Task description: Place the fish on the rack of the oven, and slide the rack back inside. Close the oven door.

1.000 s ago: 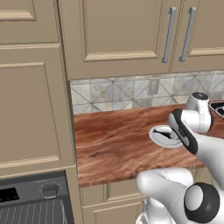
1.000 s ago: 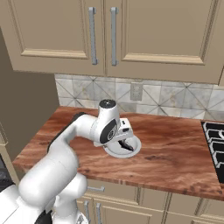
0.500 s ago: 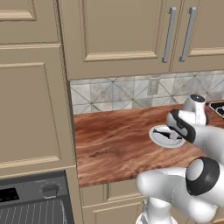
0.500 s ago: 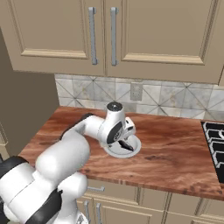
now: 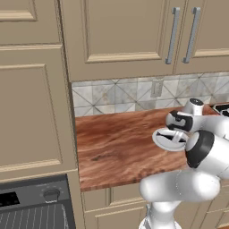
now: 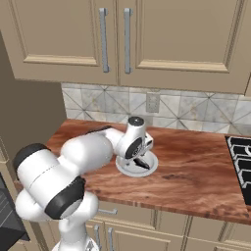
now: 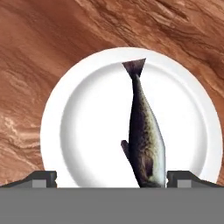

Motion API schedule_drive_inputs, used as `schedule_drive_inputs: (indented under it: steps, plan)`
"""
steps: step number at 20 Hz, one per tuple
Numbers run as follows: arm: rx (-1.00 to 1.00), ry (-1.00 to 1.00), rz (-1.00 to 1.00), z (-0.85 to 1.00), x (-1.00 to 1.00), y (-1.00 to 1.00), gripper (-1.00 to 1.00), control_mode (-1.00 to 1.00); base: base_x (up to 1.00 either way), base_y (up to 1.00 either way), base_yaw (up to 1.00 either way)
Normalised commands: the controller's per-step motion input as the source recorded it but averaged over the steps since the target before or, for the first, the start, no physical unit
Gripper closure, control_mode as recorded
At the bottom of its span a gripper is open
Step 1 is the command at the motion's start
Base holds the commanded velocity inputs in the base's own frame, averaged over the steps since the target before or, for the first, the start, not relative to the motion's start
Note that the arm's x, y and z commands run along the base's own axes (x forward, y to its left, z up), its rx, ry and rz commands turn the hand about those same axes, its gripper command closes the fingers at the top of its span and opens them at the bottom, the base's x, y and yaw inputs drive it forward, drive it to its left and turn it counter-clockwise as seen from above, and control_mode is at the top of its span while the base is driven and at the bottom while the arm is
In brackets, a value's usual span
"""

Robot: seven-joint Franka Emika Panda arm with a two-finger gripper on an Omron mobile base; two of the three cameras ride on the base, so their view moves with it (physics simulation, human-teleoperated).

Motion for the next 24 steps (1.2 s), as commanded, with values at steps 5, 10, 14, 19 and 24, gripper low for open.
schedule_drive_inputs:
  steps: [5,10,14,19,24]
  plan:
    - [0.0,0.04,0.1,-0.29,0.22,-0.15,-1.0,-1.0,0.0,0.0,0.0]
    - [0.0,0.05,0.09,-0.3,0.27,-0.18,-1.0,-1.0,0.0,0.0,0.0]
    - [0.0,0.05,0.09,-0.38,0.27,-0.12,-1.0,-1.0,0.0,0.0,0.0]
    - [0.0,0.04,0.08,-0.43,0.25,-0.05,-1.0,-1.0,0.0,0.0,0.0]
    - [0.0,0.01,0.07,-0.43,0.21,0.0,1.0,-1.0,0.0,0.0,0.0]
